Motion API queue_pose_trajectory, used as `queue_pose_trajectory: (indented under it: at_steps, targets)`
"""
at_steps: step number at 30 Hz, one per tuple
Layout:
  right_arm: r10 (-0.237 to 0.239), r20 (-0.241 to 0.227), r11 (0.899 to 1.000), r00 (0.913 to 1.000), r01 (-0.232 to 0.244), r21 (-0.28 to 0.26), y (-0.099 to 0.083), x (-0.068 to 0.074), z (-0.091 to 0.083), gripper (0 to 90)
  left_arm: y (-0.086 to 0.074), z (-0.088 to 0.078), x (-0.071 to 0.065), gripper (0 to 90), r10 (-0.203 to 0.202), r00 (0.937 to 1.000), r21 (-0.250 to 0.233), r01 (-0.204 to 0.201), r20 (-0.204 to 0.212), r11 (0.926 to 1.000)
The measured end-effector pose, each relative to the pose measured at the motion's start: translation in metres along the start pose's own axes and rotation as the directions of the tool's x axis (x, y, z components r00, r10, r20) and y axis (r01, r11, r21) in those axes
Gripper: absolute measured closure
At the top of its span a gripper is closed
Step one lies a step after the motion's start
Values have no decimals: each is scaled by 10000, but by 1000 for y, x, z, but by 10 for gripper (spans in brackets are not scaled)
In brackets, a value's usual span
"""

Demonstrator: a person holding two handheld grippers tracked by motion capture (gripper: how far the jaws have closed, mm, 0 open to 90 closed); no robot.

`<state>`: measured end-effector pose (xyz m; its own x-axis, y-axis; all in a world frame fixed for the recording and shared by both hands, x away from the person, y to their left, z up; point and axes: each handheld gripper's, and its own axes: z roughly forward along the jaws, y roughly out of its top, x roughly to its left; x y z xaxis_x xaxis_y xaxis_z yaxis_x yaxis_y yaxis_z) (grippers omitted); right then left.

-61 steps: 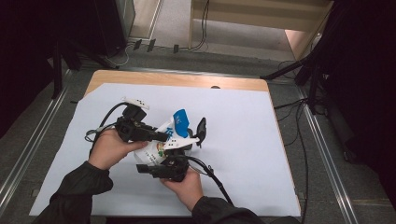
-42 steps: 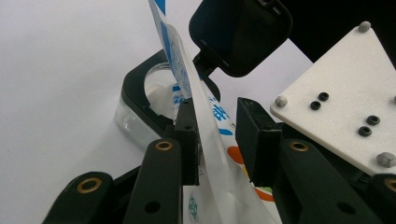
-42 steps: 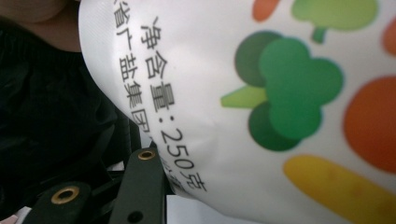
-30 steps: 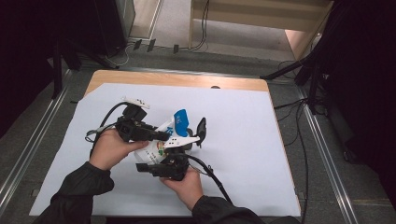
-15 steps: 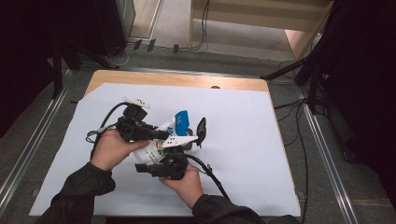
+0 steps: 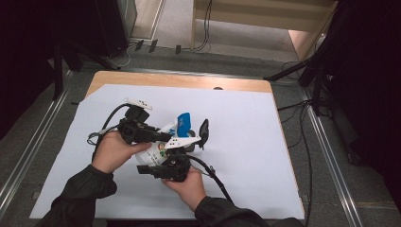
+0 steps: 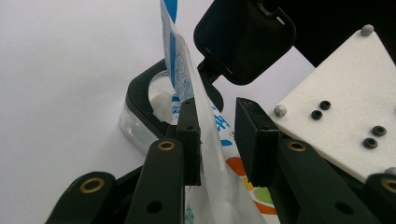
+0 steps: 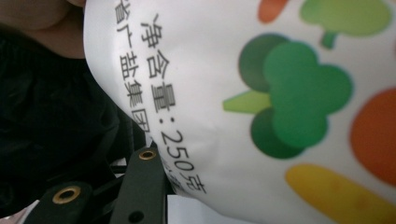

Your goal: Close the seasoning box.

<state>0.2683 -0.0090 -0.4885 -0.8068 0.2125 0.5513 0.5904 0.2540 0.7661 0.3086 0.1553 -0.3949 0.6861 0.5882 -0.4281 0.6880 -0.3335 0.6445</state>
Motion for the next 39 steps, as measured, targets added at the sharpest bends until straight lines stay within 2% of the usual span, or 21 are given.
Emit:
queue_pose_trajectory:
  at_steps: [10,39]
  targets:
    - [109,-149,9999,9998,-111,-118,-1,-1,0,647,1,1,-2,726,71,9999,85,-71,-91,9999]
    - [1,-45,10000,10000,-1,-85,-4,-1,1,648,-1,7,-2,727,124,9999,179,-123,-47,9998]
